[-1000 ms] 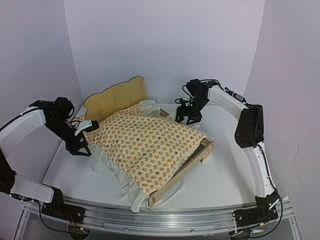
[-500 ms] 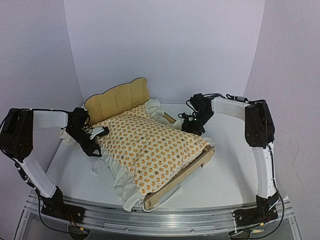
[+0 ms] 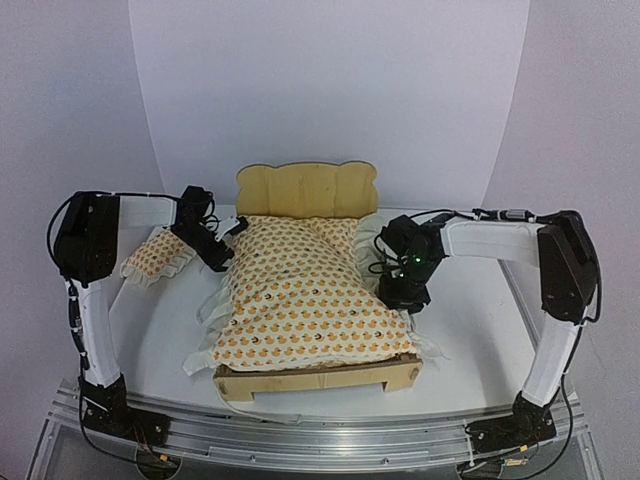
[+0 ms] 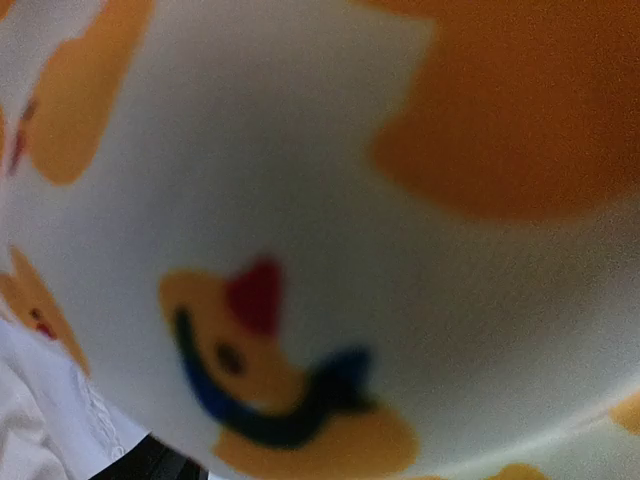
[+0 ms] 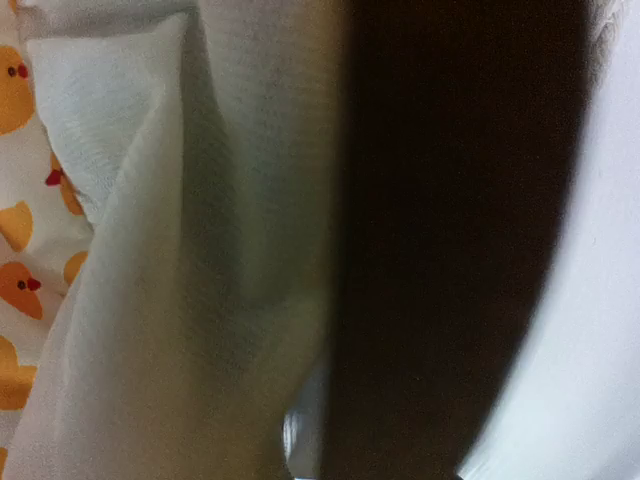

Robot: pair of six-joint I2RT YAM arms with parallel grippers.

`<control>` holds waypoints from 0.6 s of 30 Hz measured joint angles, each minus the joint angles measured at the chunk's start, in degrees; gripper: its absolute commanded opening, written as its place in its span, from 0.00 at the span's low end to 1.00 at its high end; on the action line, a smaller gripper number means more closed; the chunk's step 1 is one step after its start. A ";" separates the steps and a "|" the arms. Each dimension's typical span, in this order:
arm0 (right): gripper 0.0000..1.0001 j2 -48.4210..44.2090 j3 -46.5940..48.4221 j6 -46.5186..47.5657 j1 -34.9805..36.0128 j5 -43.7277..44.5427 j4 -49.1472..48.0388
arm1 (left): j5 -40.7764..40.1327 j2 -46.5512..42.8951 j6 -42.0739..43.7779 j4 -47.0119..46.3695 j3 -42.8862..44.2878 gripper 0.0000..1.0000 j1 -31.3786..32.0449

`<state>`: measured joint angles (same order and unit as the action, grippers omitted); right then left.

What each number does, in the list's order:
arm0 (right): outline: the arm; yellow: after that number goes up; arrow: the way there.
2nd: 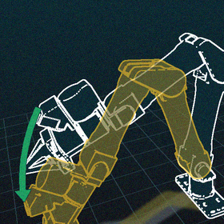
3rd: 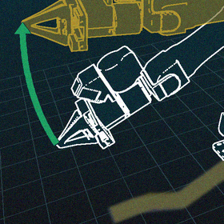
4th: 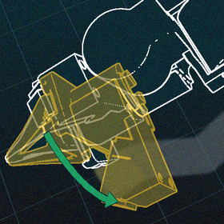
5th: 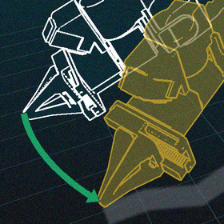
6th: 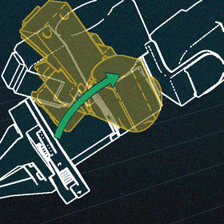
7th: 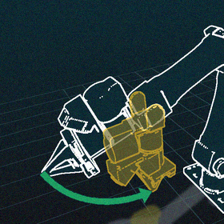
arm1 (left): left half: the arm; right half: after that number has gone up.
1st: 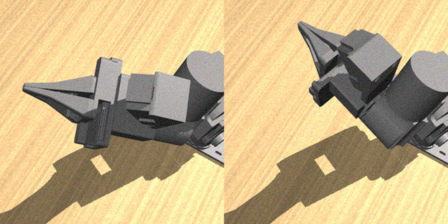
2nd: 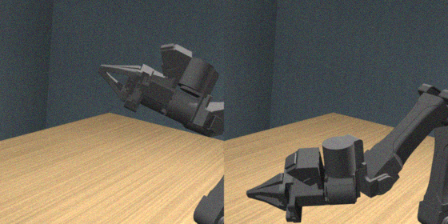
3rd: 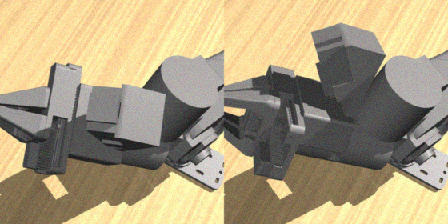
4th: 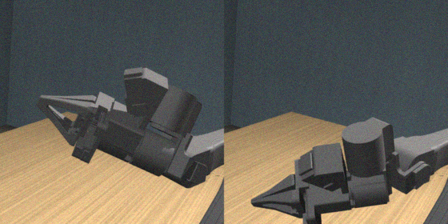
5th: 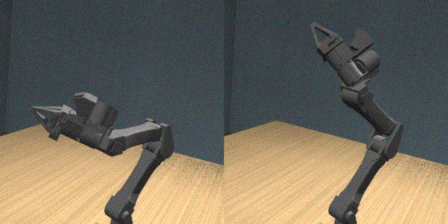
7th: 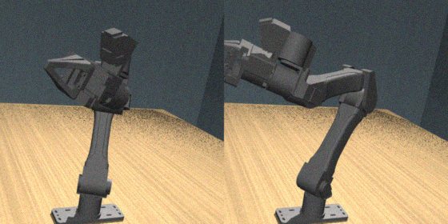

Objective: Set up the pet bed

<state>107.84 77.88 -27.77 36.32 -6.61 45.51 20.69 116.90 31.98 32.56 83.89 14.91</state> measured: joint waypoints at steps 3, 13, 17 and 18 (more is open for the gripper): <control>0.42 -1.79 -1.71 -5.10 2.99 2.16 1.08 | -0.23 4.86 -0.54 -0.37 7.39 0.65 1.73; 0.51 0.80 3.88 -17.11 11.85 4.91 2.59 | -1.92 21.18 -2.52 0.41 35.54 0.71 4.36; 0.60 -0.51 5.23 -16.85 13.20 4.74 0.67 | -3.98 21.31 -2.00 0.52 38.60 0.77 4.36; 0.61 -1.73 5.01 -16.39 13.17 4.88 0.37 | -4.25 21.08 -2.00 0.60 38.79 0.78 4.31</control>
<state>106.11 82.89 -44.16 49.49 -1.73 45.88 16.44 137.98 29.98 33.17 122.67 19.22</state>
